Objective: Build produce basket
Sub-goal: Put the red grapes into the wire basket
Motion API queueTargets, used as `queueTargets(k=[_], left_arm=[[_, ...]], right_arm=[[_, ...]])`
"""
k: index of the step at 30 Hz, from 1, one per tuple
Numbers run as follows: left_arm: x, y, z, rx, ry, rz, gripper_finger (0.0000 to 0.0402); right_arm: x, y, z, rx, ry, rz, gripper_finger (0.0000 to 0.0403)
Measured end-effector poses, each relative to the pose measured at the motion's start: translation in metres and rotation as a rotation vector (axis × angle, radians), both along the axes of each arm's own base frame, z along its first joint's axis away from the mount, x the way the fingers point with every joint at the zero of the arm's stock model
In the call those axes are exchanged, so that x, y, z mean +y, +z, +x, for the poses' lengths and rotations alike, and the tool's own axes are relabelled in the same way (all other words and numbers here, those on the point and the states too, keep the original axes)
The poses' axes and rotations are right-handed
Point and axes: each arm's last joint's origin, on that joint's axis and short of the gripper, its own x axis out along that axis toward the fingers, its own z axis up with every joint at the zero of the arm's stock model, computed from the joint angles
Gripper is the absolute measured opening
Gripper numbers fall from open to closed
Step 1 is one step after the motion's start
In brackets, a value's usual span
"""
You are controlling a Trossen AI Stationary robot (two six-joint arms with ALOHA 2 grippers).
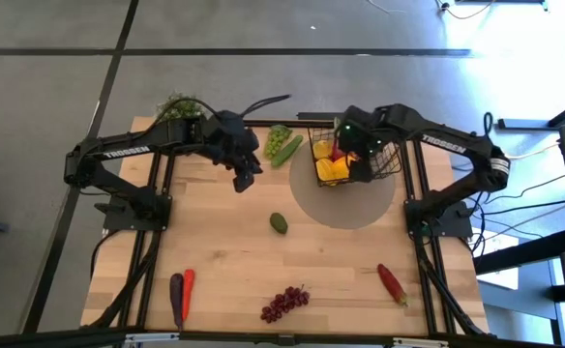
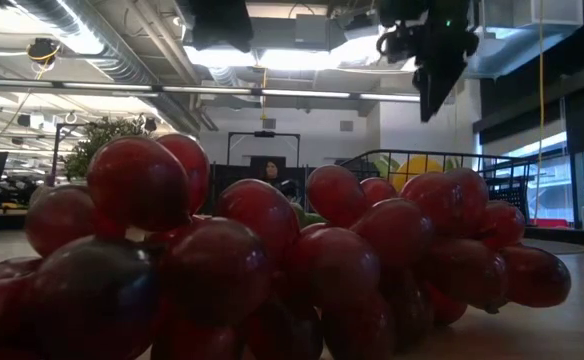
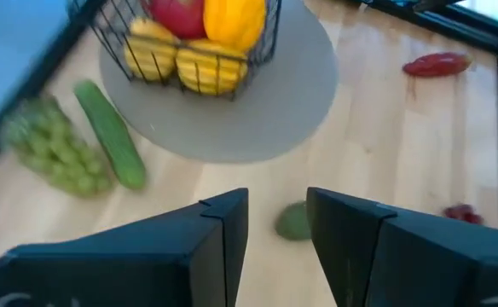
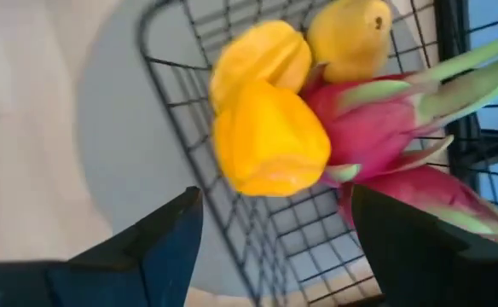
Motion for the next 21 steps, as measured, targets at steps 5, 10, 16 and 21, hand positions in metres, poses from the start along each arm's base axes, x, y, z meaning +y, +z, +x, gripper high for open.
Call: queueTargets(k=[5, 10, 16, 21], left_arm=[[-0.004, -0.006, -0.005, 0.058, 0.045, -0.178, 0.0109], [-0.013, -0.022, -0.011, 0.181, 0.181, -0.393, 0.0109], [-0.041, -0.041, -0.022, 0.399, 0.422, -0.625, 0.0109], [-0.070, -0.060, -0.024, 0.483, 0.546, -0.733, 0.0109]], right_arm=[[0.009, 0.019, -0.009, -0.111, -0.060, 0.118, 0.0283], [0.016, 0.030, -0.019, -0.185, -0.092, 0.182, 0.0283], [0.025, 0.039, -0.027, -0.222, -0.101, 0.183, 0.0283], [0.033, 0.042, -0.028, -0.235, -0.071, 0.185, 0.0283]])
